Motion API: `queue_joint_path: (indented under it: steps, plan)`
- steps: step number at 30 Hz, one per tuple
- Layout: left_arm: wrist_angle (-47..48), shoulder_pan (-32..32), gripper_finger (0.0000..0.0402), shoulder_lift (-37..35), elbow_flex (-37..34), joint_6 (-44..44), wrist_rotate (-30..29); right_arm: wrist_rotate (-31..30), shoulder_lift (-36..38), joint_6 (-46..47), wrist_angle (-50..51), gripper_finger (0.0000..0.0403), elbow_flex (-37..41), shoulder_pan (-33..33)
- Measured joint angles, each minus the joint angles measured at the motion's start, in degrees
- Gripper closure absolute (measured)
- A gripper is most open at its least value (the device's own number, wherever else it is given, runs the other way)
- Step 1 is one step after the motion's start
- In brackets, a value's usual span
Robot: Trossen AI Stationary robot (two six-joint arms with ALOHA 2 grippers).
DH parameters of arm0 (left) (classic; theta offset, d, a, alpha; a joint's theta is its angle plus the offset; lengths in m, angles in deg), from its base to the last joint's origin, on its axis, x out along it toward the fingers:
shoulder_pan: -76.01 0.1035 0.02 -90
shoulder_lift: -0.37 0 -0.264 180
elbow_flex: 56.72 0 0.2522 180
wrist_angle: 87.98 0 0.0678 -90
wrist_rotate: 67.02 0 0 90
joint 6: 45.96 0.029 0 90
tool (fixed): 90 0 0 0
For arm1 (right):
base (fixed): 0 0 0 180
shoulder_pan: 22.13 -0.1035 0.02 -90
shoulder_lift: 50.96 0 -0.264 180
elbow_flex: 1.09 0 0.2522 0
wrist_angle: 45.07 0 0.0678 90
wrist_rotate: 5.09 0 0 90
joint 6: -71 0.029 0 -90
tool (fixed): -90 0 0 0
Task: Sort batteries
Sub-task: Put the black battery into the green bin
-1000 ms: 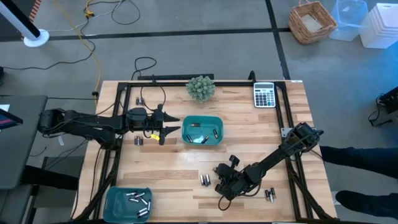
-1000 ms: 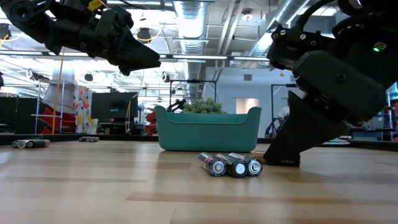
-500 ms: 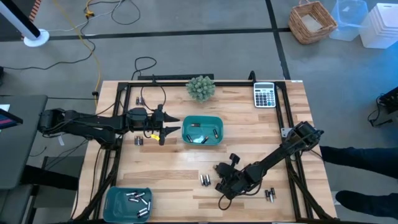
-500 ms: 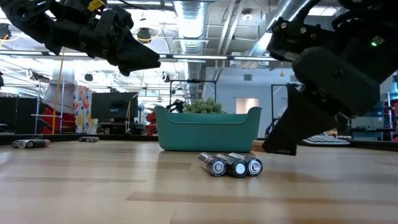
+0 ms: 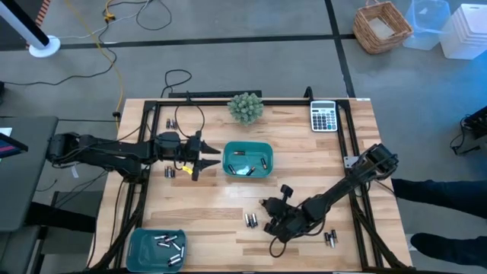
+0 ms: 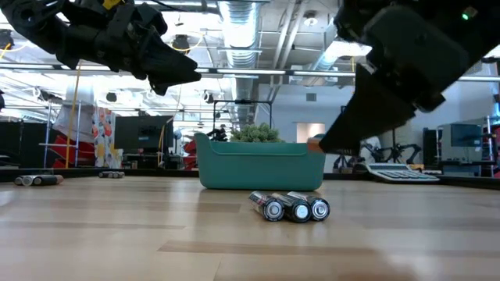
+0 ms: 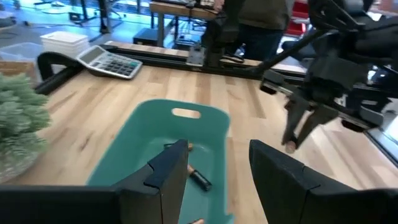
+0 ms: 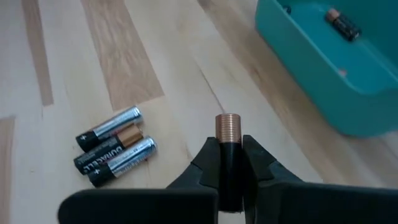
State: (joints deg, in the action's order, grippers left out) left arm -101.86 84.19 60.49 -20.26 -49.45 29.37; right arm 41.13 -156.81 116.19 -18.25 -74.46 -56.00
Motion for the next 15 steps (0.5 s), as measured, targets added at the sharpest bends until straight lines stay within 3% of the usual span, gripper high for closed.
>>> queue_joint_path:
  steps: [7, 15]
  plan:
    - [-0.1, -2.9, 0.0237, 0.0, 0.0, 0.9, 5.7, -1.4, 2.5, -3.7, -0.3, 0.0374, 0.0, 0.4]
    - [0.0, -6.0, 0.0237, 0.0, 0.0, 2.6, 6.9, -1.9, 4.7, -12.1, -4.7, 0.0374, 0.0, 1.7]
